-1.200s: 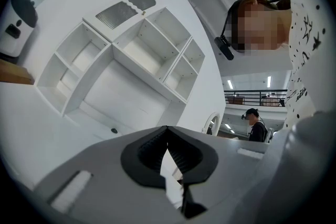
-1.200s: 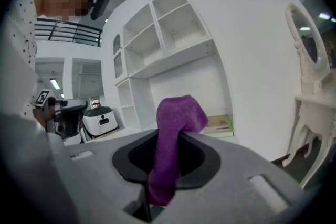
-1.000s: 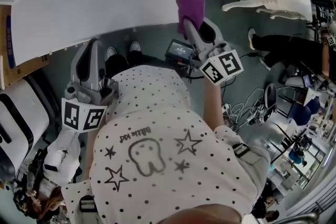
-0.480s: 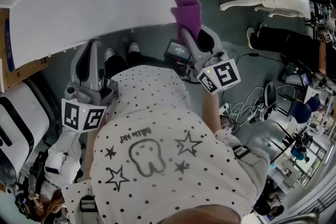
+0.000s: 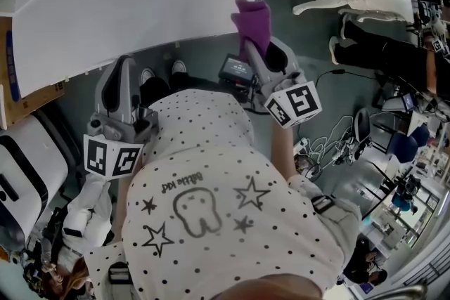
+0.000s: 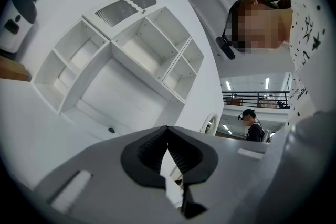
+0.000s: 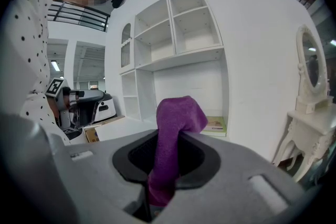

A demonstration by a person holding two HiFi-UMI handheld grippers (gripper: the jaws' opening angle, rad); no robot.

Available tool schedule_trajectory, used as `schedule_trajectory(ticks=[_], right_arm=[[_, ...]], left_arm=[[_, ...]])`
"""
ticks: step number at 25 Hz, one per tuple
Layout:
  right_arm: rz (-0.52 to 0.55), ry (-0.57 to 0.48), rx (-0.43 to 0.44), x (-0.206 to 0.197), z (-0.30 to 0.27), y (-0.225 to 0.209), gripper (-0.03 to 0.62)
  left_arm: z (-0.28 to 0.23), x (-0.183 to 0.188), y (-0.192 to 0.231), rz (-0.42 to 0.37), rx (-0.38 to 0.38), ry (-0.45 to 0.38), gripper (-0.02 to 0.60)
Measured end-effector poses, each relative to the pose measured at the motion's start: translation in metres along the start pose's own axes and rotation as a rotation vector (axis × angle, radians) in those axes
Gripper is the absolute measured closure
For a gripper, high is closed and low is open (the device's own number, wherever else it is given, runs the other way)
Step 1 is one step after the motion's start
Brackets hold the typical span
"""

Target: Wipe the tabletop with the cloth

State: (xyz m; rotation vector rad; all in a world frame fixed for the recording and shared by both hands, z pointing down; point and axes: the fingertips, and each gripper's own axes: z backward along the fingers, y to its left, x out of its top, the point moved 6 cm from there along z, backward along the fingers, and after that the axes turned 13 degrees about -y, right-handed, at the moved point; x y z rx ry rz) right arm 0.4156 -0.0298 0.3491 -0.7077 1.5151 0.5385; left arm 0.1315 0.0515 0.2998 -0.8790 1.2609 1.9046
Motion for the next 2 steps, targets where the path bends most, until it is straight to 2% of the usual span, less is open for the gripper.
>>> schedule_trajectory(ticks=[2], right_arm=[[0.004, 0.003, -0.002, 0.0009, 0.0012, -0.0001, 0.520]], left_arm=[[-0.0001, 0.0003, -0.0013, 0.000, -0.003, 0.001, 0.586]])
